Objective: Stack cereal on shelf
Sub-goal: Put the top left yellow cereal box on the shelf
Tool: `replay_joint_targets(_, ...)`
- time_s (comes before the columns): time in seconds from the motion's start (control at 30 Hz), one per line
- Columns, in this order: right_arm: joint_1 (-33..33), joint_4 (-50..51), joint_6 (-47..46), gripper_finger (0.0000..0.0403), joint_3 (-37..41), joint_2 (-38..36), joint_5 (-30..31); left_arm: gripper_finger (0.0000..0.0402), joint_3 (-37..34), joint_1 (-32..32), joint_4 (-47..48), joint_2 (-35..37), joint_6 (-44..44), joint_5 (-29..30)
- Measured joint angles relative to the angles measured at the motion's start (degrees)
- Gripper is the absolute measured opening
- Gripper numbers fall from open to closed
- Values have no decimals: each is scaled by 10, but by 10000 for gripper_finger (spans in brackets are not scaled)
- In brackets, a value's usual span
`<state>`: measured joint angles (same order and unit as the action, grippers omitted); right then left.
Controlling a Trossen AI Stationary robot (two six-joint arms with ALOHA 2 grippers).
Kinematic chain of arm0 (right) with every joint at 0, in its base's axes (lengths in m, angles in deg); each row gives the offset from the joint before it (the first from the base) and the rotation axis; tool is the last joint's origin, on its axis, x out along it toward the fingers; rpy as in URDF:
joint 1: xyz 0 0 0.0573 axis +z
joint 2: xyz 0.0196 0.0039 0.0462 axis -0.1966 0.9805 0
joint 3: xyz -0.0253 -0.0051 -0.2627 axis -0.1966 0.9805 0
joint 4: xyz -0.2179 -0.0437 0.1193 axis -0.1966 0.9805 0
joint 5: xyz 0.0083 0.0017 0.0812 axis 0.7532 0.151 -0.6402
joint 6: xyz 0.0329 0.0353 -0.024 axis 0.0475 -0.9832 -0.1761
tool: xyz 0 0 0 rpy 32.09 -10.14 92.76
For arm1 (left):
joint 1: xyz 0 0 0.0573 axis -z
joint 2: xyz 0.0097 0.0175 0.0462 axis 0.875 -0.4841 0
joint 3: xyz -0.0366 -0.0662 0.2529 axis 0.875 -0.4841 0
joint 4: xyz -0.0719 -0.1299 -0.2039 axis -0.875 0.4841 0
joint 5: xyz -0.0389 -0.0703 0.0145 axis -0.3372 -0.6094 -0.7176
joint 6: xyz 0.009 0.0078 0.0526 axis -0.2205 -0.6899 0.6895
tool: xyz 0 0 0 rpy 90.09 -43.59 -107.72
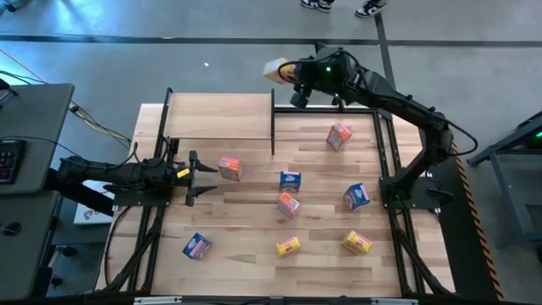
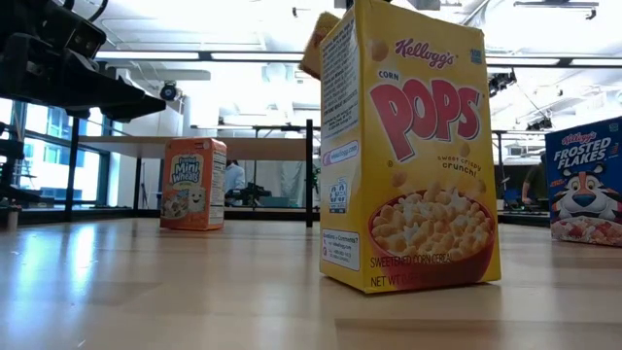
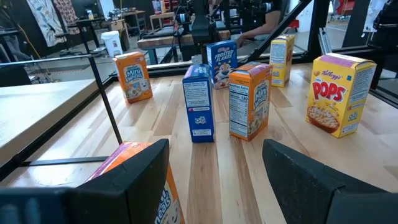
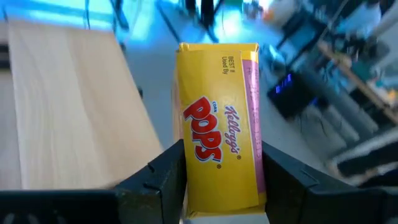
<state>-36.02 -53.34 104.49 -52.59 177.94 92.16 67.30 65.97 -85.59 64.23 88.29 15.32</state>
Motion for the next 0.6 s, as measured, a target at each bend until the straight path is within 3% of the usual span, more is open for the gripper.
replay_joint_targets(0.27, 0, -105, 15, 162, 0, 9, -80, 251, 0, 0, 0, 0, 0, 0)
replay_joint_targets(0.6, 0, -91, 16, 162, 0, 58, -125, 251, 0, 0, 0, 0, 0, -1)
